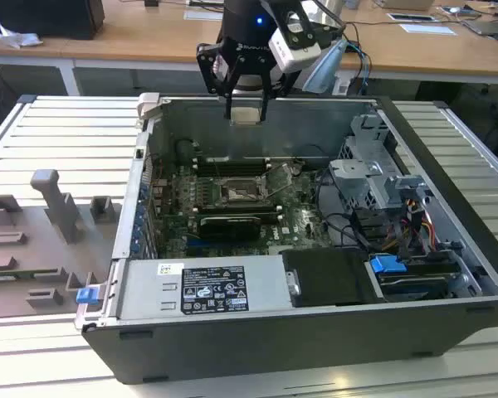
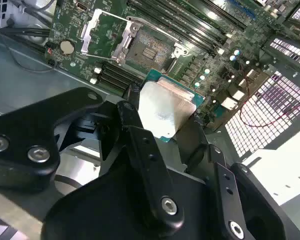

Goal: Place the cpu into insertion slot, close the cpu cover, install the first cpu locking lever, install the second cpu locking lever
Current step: 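Place the cpu into insertion slot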

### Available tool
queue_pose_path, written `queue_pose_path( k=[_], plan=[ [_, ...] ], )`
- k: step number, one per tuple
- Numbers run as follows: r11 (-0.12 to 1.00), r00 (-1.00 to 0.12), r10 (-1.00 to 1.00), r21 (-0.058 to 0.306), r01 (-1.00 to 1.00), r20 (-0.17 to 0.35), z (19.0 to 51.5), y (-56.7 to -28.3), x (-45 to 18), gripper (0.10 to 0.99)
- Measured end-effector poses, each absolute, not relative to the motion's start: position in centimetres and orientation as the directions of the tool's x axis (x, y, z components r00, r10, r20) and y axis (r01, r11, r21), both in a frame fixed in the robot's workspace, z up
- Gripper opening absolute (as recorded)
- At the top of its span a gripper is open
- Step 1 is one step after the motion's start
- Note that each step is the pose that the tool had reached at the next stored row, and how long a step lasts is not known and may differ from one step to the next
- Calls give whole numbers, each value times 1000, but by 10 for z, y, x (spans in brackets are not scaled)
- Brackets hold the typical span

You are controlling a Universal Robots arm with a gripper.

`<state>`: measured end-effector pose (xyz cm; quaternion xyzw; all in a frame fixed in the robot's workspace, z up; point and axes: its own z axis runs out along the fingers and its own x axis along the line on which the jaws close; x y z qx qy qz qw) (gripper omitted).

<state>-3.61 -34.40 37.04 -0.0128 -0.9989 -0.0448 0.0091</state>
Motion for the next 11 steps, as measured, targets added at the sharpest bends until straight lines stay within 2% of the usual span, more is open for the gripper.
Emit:
queue_pose_path(
  k=[11],
  plan=[
    [992, -996, 91, 89, 93, 19, 370, -344, -36, 537]
  ],
)
